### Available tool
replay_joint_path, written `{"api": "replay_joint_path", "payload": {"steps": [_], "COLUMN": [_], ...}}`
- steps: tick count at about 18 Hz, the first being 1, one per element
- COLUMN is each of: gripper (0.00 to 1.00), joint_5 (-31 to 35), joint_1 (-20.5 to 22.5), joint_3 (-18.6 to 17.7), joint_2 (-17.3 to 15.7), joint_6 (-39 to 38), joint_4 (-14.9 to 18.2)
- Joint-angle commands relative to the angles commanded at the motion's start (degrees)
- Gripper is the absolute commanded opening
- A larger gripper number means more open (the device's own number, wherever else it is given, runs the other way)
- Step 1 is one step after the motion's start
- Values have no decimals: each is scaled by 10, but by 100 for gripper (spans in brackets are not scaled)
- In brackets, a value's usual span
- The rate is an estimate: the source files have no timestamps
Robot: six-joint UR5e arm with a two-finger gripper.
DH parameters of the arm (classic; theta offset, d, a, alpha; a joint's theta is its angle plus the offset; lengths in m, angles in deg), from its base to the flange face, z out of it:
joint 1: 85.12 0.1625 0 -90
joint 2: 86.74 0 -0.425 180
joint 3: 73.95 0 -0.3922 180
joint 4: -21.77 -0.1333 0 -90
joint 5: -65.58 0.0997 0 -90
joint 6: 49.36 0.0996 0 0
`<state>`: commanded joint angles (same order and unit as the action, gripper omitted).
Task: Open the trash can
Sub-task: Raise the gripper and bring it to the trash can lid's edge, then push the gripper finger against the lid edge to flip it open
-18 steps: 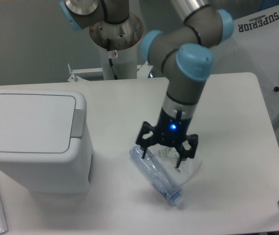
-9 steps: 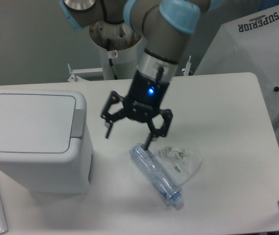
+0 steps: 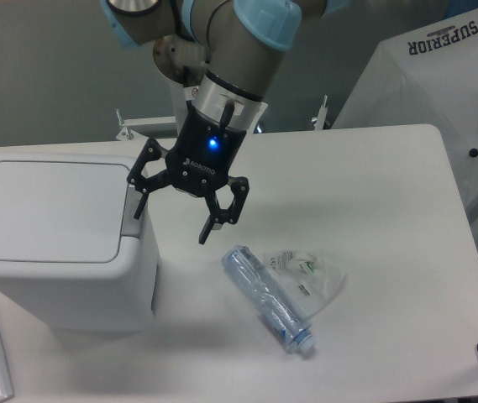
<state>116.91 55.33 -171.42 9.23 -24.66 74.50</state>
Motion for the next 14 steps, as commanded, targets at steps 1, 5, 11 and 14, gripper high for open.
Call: {"api": "replay_joint_path", "payload": {"steps": [1,5,11,14], "gripper": [100,100,100,100], "joint_5": [0,1,1,0], "joint_1": [0,-1,-4,-3], "joint_3": [-1,-12,-12,-12], "joint_2": [0,2,6,7], "joint_6": [0,0,0,0], "joint_4": [0,0,0,-1]}}
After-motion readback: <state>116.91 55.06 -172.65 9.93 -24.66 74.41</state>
